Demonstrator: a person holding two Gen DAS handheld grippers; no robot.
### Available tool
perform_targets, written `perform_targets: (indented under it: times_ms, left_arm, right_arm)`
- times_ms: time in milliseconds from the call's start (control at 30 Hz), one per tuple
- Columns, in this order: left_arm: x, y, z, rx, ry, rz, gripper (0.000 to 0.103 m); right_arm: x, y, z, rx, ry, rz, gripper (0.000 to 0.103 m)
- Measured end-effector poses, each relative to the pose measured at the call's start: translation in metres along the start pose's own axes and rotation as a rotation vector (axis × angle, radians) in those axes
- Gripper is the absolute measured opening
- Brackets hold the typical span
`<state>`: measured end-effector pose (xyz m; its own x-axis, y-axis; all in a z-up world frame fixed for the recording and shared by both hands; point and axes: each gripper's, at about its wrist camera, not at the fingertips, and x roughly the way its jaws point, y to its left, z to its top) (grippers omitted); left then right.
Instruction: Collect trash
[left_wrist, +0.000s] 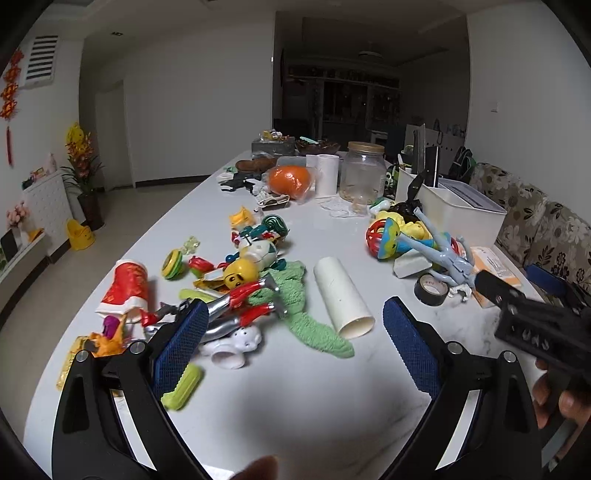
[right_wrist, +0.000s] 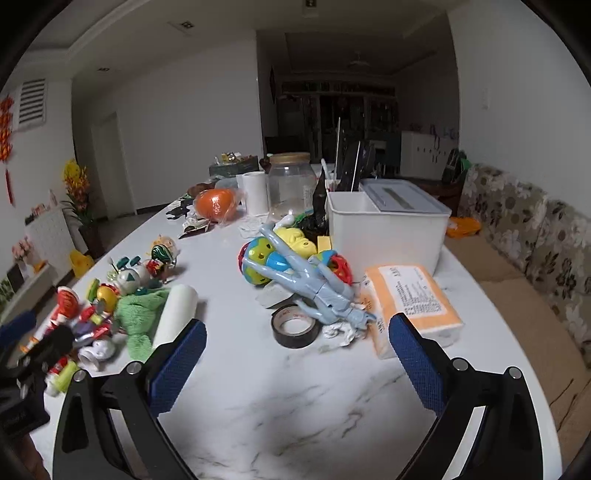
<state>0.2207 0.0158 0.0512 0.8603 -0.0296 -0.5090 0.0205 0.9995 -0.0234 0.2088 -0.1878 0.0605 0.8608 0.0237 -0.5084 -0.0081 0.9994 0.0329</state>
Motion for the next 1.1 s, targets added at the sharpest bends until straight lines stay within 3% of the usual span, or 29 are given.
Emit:
perform_targets:
  times_ms: [233, 433, 567, 1100]
  left_arm:
    - [0.008, 0.001, -0.008, 0.002, 0.021, 0.018, 0.093]
    - [0.016, 0.009, -0.011, -0.037, 0.058, 0.034, 0.093]
    - [0.013, 0.010, -0.010, -0.038, 0.039, 0.052, 0.093]
    - [0.020, 0.009, -0.012, -0.032, 0.074, 0.025, 0.093]
  right_arm:
    - [-0.010, 0.007, -0.011, -0.043, -0.003, 0.025, 0.098]
    - [-0.010, 0.009, -0.014, -0.044, -0.011, -0.005, 0.097]
    - [-0.006, 0.008, -0.016, -0.039, -0.007, -0.030, 0.098]
    - [0.002, 0.007, -0.021, -0.038, 0.006, -0.055, 0.098]
